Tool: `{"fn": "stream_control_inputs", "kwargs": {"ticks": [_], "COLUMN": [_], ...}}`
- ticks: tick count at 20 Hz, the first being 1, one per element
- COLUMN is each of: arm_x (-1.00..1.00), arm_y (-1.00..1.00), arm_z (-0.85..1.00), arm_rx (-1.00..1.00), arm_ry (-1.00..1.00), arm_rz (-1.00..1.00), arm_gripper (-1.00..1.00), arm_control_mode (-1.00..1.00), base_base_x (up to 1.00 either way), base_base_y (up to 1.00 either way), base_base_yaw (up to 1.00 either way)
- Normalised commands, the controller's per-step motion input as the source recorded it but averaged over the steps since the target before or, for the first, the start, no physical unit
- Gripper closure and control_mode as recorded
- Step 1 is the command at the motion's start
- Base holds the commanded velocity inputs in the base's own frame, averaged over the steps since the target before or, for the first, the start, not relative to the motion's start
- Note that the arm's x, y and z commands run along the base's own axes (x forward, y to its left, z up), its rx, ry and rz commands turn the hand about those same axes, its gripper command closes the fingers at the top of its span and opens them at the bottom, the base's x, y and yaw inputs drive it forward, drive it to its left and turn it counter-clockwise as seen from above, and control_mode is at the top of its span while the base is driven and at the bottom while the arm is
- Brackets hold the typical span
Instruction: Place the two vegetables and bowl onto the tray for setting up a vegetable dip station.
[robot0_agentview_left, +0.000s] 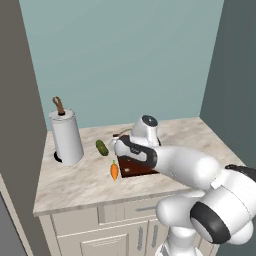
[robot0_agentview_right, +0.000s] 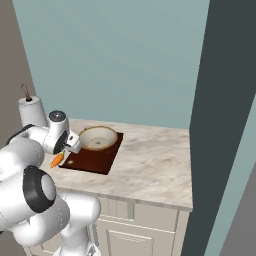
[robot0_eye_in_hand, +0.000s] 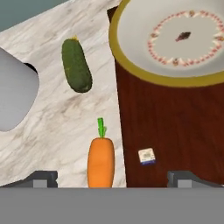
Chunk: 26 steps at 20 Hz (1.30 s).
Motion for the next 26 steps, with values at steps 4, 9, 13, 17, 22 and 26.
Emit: {"fn": "stream_control_inputs", "kwargs": {"ticks": [4, 9, 13, 17, 22, 26], "arm_x": [0.15, 0.04, 0.0, 0.0, 0.0, 0.0], "arm_y": [0.07, 0.05, 0.13, 0.19, 0.17, 0.15], "arm_z": [-0.03, -0.01, -0.08, -0.07, -0.11, -0.21], "arm_rx": [0.0, 0.0, 0.0, -0.05, -0.04, -0.08], "arm_ry": [0.12, 0.07, 0.03, 0.0, 0.02, 0.04], "arm_rz": [0.03, 0.03, 0.04, 0.05, 0.04, 0.04], "arm_gripper": [-1.0, -1.0, -1.0, -1.0, -1.0, -1.0], "arm_control_mode": [-1.0, -1.0, -1.0, -1.0, -1.0, -1.0], "base_base_x": [0.0, 0.0, 0.0, 0.0, 0.0, 0.0], "base_base_y": [0.0, 0.0, 0.0, 0.0, 0.0, 0.0], "base_base_yaw": [0.0, 0.0, 0.0, 0.0, 0.0, 0.0]}}
